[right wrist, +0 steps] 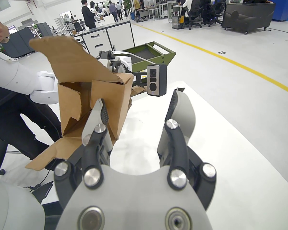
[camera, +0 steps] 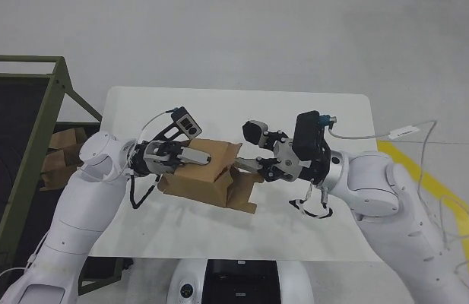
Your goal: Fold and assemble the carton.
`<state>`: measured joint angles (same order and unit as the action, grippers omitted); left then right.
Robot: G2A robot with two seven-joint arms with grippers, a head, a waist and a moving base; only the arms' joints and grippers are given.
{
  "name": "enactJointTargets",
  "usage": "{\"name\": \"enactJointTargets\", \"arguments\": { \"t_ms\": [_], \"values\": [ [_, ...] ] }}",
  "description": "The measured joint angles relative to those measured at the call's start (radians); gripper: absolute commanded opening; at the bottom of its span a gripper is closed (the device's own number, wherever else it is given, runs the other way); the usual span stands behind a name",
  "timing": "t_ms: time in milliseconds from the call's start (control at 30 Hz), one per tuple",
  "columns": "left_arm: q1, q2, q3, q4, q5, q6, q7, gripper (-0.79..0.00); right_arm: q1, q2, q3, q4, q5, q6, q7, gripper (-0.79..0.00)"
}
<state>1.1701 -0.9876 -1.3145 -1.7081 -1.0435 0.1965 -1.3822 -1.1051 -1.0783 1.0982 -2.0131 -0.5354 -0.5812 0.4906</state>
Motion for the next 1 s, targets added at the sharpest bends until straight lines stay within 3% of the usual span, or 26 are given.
{"name": "enactJointTargets", "arguments": {
  "t_ms": [500, 800, 867, 1000],
  "values": [
    [0.003, -0.001, 0.000, -0.006, 0.008, 0.000, -0.006, -0.785, 0.027, -0.008, -0.031, 0.020, 0.017, 0.008, 0.022, -0.462],
    [0.014, -0.002, -0.001, -0.015, 0.011, -0.006, -0.004, -0.785, 0.025, -0.009, -0.032, 0.014, 0.014, 0.008, 0.027, -0.477],
    [0.017, -0.002, -0.002, -0.017, 0.011, -0.007, -0.003, -0.785, 0.023, -0.009, -0.031, 0.012, 0.012, 0.007, 0.026, -0.542],
    [0.022, -0.002, -0.006, -0.022, 0.012, -0.010, -0.001, -0.785, 0.019, -0.009, -0.030, 0.009, 0.009, 0.006, 0.026, -0.545]
  ]
}}
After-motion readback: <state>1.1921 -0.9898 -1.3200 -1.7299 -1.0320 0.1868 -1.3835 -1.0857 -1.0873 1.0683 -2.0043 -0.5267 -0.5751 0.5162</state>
